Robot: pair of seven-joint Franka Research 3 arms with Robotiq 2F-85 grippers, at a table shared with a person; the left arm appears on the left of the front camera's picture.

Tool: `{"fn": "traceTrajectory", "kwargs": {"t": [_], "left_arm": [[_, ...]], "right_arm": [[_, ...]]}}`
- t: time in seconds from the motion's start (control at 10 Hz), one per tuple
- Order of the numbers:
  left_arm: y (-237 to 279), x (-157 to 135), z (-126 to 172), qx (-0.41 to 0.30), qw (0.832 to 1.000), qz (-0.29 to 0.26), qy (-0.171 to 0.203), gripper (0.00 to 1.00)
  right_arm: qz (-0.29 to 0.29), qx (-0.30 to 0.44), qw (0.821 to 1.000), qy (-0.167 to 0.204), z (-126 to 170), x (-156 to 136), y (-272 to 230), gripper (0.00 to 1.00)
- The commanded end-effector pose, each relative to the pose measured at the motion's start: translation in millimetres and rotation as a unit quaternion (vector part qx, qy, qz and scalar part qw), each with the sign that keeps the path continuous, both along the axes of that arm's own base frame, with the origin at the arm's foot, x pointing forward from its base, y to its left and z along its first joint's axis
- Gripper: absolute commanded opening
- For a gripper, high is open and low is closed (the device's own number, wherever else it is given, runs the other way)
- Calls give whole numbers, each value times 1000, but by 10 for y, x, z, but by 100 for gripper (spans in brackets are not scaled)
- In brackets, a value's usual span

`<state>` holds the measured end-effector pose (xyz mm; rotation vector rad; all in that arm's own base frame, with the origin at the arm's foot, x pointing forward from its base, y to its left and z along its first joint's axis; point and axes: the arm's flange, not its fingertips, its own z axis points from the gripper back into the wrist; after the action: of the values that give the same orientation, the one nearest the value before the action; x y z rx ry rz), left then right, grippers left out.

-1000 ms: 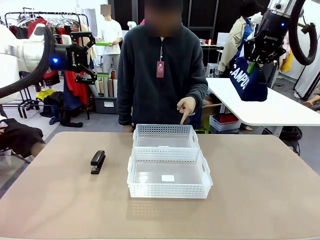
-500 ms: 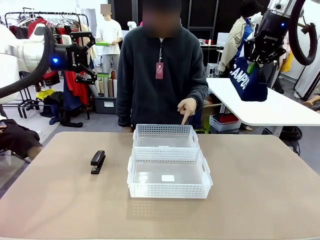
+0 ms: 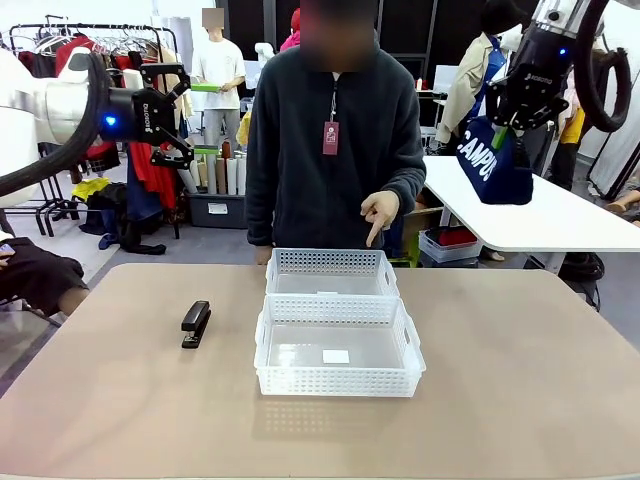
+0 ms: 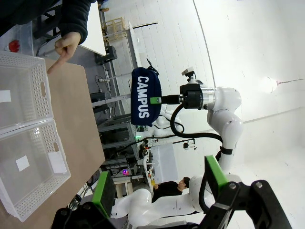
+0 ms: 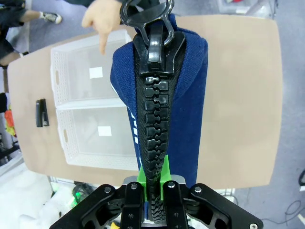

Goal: Distribute items into two baskets.
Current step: Move the picked Pencil pouch towards the Organizing basket indicated by the person, stopping as directed.

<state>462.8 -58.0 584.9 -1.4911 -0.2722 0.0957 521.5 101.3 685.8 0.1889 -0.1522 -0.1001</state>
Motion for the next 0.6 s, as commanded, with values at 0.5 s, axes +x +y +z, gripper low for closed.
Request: {"fn": "traceTrajectory", "kwargs": {"t": [0.5], "left_arm": [[2,-6,18,-2,1000,-1,1,100]], "right_arm": [[271,-163,949,-9,-94,740,653,0]]}}
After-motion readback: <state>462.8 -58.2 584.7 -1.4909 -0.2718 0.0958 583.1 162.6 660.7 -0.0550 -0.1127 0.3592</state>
